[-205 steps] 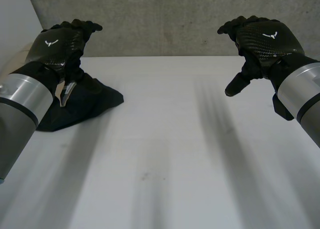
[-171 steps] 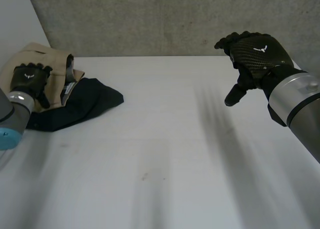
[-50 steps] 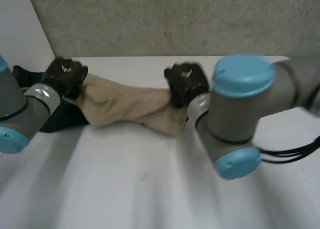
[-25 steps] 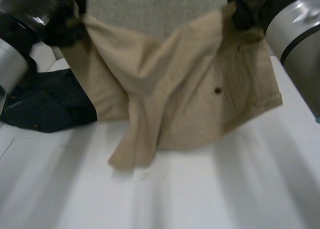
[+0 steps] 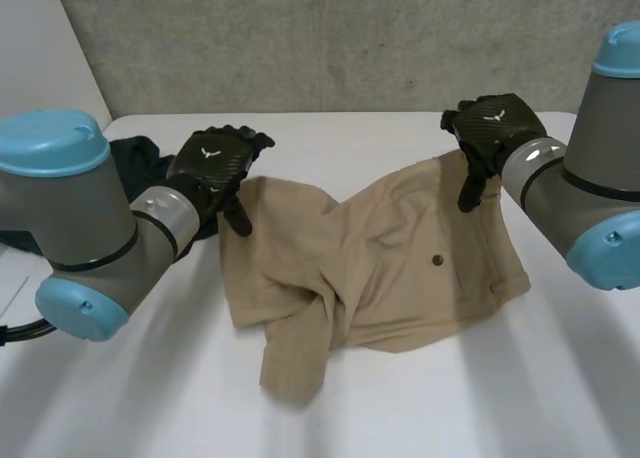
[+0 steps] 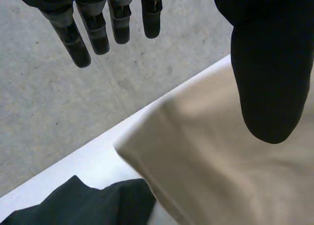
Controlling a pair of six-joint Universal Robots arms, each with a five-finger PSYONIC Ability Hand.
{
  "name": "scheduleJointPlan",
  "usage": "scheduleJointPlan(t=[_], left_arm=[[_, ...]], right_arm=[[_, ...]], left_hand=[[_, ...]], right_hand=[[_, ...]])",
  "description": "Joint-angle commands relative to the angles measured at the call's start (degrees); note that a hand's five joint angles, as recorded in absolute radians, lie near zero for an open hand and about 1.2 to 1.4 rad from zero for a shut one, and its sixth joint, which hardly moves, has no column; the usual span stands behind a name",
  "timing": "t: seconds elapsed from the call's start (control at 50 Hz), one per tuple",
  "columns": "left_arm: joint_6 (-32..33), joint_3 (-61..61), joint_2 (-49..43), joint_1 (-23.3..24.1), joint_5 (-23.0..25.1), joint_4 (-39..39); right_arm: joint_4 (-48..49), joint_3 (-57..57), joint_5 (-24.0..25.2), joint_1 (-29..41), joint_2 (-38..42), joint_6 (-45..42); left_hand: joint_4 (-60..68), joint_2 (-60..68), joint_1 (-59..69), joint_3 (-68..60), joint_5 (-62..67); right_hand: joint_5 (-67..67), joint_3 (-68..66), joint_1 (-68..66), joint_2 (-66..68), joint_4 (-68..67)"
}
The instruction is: Fold the laundry.
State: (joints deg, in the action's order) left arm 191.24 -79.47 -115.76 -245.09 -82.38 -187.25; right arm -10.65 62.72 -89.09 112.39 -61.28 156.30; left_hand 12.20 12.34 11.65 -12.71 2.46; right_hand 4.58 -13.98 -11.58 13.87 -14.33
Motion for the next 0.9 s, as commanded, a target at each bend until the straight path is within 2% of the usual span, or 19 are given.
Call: scheduleJointPlan(t=[0.02, 0.14, 0.24, 0.36, 0.44, 0.52, 0.68, 0.72, 0.82, 0.9], left_arm=[[0.27, -5.07, 8.6, 3.04, -4.54, 0.39], [-0.25, -13.16, 17.92, 6.11, -5.59, 1.0], [-0.6, -17.64, 21.27, 10.77, -5.51, 3.9], [-5.07, -19.49, 20.84, 17.53, -5.16, 10.31], [-9.64, -19.32, 19.17, 20.79, -4.72, 12.17], [-10.63, -18.09, 13.29, 23.34, -4.89, 11.99], [-10.36, -12.38, 3.0, 23.61, -5.94, 11.64], [-10.36, -11.06, 1.5, 23.26, -6.47, 11.64], [-9.57, -7.9, -1.4, 18.96, -11.74, 11.03], [-5.01, -6.93, -1.84, 16.93, -14.55, 8.57]], right_arm=[[-0.51, 1.96, 0.59, -3.76, -2.7, 0.06], [-1.48, 7.06, 2.08, -6.13, -10.61, -2.13], [-5.07, 13.29, 6.38, -8.77, -14.21, -12.05], [-8.25, 22.08, 10.25, -12.28, -15.63, -24.02], [-5.97, 26.57, 13.59, -13.16, -15.45, -26.4], [-0.35, 30.61, 17.36, -14.83, -14.75, -26.4], [15.39, 35.28, 24.93, -16.5, -7.81, -25.79], [16.88, 35.19, 25.72, -16.42, -5.88, -26.13], [16.98, 33.35, 25.81, -16.33, -1.48, -26.66], [16.98, 32.2, 25.9, -16.33, -0.16, -26.23]], left_hand=[[-0.3, -0.44, 0.25, 0.82, -0.56], [4.74, 4.6, 5.29, -4.22, 4.48], [14.32, 14.17, 14.86, -13.8, 14.05], [24.75, 24.61, 25.3, -24.23, 24.49], [24.77, 24.62, 25.31, -24.25, 24.5], [23.59, 23.45, 24.14, -23.07, 23.33], [13.0, 12.85, 13.54, -12.48, 12.73], [11.65, 11.51, 12.2, -11.14, 11.39], [10.3, 10.16, 10.85, -9.78, 10.04], [9.96, 9.82, 10.51, -9.45, 9.7]], right_hand=[[-4.58, 3.98, 1.58, -3.87, 4.33], [-4.58, 3.98, 1.58, -3.87, 4.33], [-4.58, 3.98, 1.58, -3.87, 4.33], [-3.49, 2.89, 0.49, -2.78, 3.24], [-0.46, -0.14, -2.54, 0.25, 0.21], [-0.96, 0.36, -2.04, -0.25, 0.71], [-2.65, 2.04, -0.35, -1.93, 2.4], [-2.48, 1.87, -0.52, -1.76, 2.23], [-2.31, 1.71, -0.69, -1.6, 2.06], [-2.14, 1.54, -0.86, -1.43, 1.89]])
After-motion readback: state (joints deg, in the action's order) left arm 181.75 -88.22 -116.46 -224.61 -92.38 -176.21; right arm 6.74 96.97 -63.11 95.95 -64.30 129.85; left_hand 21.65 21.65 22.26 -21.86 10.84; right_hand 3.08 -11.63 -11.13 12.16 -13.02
